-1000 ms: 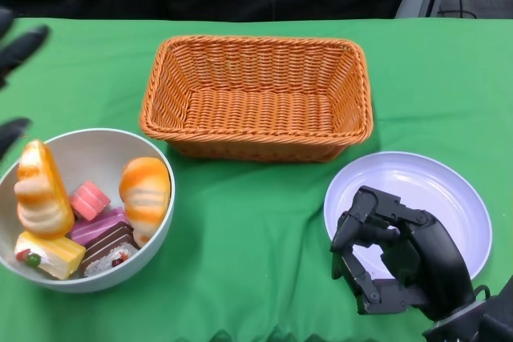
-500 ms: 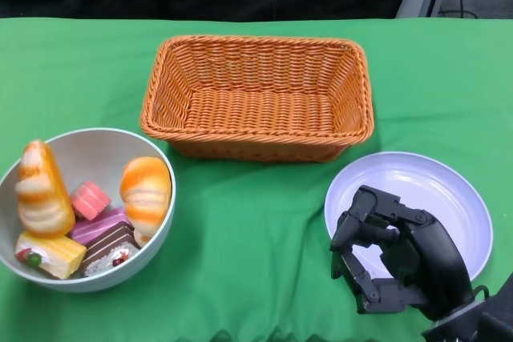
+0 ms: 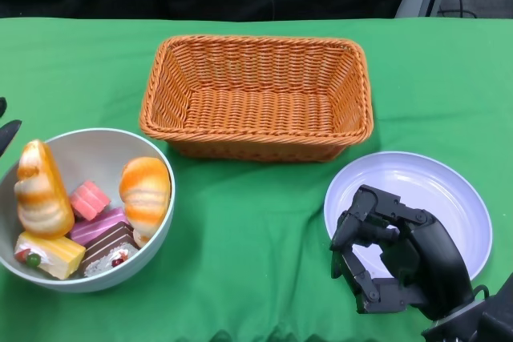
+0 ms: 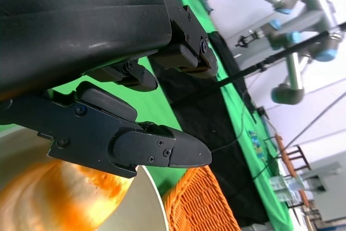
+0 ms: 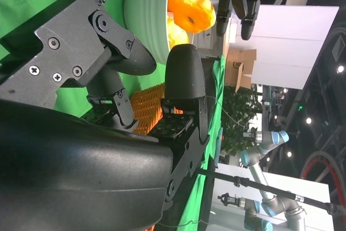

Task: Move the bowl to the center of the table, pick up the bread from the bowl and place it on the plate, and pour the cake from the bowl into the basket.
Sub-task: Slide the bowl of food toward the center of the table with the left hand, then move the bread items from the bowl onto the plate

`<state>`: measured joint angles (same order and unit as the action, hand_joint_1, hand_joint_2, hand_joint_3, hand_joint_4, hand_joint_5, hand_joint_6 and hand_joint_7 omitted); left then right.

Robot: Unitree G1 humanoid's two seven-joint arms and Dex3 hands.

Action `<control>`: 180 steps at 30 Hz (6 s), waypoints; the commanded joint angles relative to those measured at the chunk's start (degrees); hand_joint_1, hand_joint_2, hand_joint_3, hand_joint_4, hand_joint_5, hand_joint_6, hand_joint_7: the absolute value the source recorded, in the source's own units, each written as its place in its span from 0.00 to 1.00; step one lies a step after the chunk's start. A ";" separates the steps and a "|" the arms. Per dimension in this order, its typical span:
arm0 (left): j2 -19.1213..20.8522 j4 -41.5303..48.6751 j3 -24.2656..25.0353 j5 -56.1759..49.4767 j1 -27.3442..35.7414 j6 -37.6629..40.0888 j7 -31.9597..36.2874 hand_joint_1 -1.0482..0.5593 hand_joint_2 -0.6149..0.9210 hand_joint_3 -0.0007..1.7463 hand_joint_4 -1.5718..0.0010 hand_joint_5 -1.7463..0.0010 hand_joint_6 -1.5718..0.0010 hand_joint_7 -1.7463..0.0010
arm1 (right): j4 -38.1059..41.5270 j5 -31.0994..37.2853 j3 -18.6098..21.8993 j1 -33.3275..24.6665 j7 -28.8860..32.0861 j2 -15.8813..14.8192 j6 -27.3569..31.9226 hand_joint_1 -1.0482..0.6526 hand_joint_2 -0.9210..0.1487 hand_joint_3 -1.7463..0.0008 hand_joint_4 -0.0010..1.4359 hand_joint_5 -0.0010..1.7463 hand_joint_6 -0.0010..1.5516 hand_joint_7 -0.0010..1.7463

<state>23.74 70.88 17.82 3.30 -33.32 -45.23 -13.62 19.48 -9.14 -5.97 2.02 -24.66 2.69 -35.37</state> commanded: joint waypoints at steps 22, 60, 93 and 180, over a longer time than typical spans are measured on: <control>-4.92 2.20 2.37 5.76 -0.63 14.27 -3.14 0.26 1.00 0.17 0.69 1.00 0.73 1.00 | 0.50 -0.05 0.35 0.31 0.17 -0.37 -0.84 0.60 0.47 0.26 0.54 0.98 0.41 0.84; -10.61 -5.00 -0.21 7.22 1.21 14.36 -4.90 0.21 1.00 0.17 0.66 1.00 0.71 1.00 | 1.87 0.59 0.48 0.82 0.84 -0.23 -1.66 0.61 0.46 0.26 0.53 0.98 0.41 0.83; -21.99 -35.23 -8.44 7.62 15.90 22.82 -1.09 0.24 1.00 0.19 0.71 0.99 0.71 0.99 | 2.20 0.65 0.32 0.84 1.02 -0.12 -1.92 0.60 0.44 0.29 0.53 0.97 0.42 0.82; -13.87 -6.92 -1.21 7.71 1.26 -3.35 -8.68 0.58 1.00 0.20 0.47 0.25 0.36 0.61 | -15.74 32.86 -3.12 20.06 10.67 -18.15 -10.84 0.34 0.17 1.00 0.61 0.16 0.57 0.03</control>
<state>9.23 64.04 16.51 10.57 -31.38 -48.51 -21.72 1.15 21.79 -8.17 20.23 -14.91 -14.63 -45.24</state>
